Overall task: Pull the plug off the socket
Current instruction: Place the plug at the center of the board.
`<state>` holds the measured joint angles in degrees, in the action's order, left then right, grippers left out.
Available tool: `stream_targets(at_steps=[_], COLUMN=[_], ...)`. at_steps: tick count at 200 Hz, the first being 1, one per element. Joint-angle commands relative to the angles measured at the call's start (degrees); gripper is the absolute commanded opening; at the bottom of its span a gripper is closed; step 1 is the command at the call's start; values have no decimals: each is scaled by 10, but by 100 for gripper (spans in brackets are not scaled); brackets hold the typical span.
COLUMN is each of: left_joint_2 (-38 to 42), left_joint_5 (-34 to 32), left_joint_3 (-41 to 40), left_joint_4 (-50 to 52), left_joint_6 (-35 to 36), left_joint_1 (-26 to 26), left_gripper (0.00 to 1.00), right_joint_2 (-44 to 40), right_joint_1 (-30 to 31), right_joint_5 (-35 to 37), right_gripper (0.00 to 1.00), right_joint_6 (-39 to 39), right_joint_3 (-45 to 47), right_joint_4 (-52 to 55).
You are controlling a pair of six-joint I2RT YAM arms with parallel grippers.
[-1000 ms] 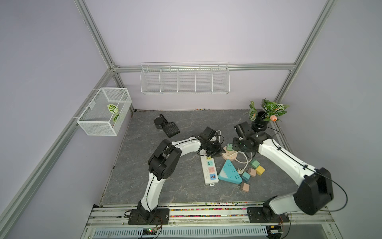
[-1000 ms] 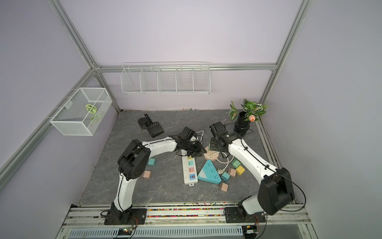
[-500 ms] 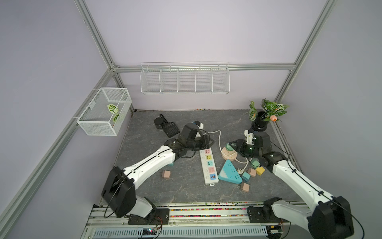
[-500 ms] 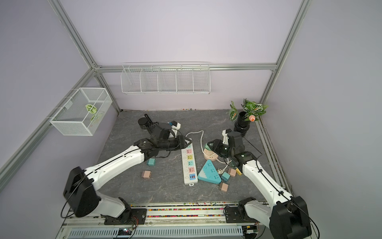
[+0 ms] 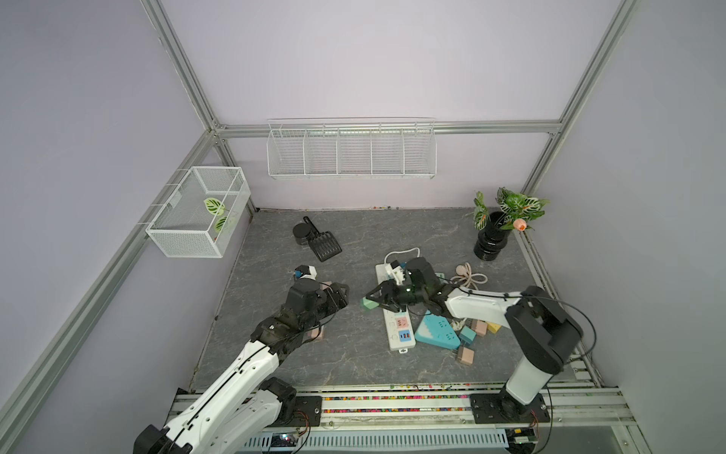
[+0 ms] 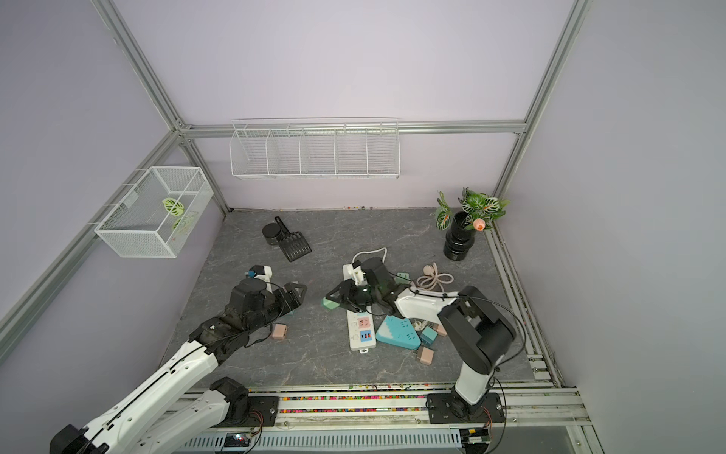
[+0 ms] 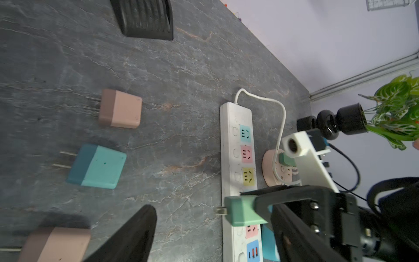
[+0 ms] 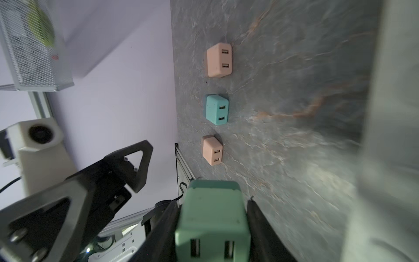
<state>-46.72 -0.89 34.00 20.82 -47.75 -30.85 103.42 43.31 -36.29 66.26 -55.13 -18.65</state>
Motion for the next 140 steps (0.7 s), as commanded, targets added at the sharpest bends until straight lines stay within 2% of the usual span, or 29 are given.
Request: stream_targets(at_steps=[1, 28, 63, 101, 125, 140], left_joint_2=[34, 89, 153, 191, 193, 188], left_joint_5=[-65, -122, -153, -169, -161, -151], left_joint_3=[6, 12, 2, -4, -5, -7], left_joint_4=[44, 108, 133, 139, 126, 111], left_joint_6=[-16, -21, -21, -21, -18, -14], left_joint_1=[4, 4, 4, 4, 4, 4], left_gripper=[88, 88, 88, 89, 89, 89], right_joint_2=[68, 134, 171, 184, 169, 154], right_joint_1=[31, 56, 73, 85, 89, 88], right_joint_5=[-14, -13, -9, 1, 19, 28], right_gripper=[28, 30, 36, 50, 61, 65], right_joint_6=[12, 17, 1, -13, -50, -79], right_joint_3=[-53, -108, -165, -194, -208, -215], right_joint_4=[-3, 23, 87, 149, 215, 252])
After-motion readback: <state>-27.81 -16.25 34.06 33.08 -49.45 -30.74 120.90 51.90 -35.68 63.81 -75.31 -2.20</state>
